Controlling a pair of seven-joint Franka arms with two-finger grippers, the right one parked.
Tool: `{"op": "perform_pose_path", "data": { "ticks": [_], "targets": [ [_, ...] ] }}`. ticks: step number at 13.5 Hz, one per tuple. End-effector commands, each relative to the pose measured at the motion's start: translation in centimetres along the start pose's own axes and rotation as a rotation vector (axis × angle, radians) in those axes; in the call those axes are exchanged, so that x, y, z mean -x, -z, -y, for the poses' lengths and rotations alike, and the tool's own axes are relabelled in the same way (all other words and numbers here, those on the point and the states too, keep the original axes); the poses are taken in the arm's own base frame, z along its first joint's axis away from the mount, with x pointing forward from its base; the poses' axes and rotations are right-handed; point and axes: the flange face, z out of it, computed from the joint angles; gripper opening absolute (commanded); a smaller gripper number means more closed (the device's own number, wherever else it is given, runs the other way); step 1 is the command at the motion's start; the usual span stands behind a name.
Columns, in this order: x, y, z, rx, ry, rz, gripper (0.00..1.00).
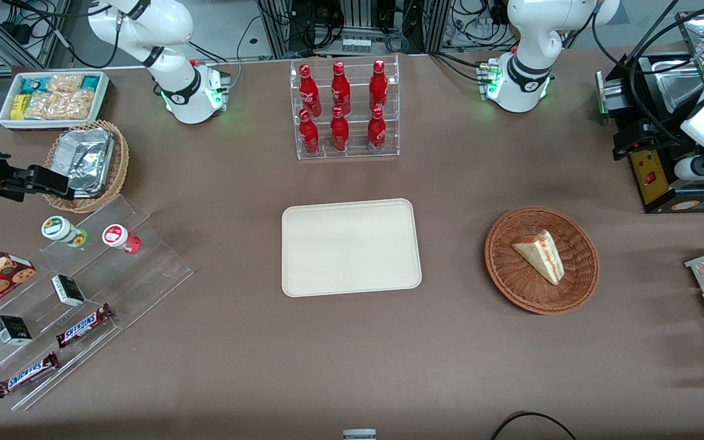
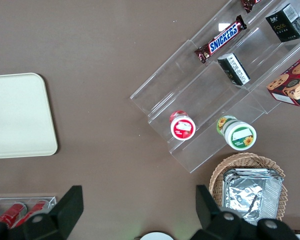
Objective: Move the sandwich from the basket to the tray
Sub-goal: 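Move the left gripper over the wrapped sandwich in the wicker basket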
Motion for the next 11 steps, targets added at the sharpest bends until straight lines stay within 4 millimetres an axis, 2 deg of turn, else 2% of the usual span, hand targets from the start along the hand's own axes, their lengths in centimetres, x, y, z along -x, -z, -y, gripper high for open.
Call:
{"op": "perform_pose_path", "data": {
  "ticks": [1,7,11],
  "targets": [
    [0.8,0.7,-0.1,0.006,0.008,0.006,1.0],
    [0.0,0.2,0.1,0.036,0.0,-0.018,1.0],
    [-2.0,-3.8,-0.1,0.019,0.002,0.062,1.0]
  ]
}}
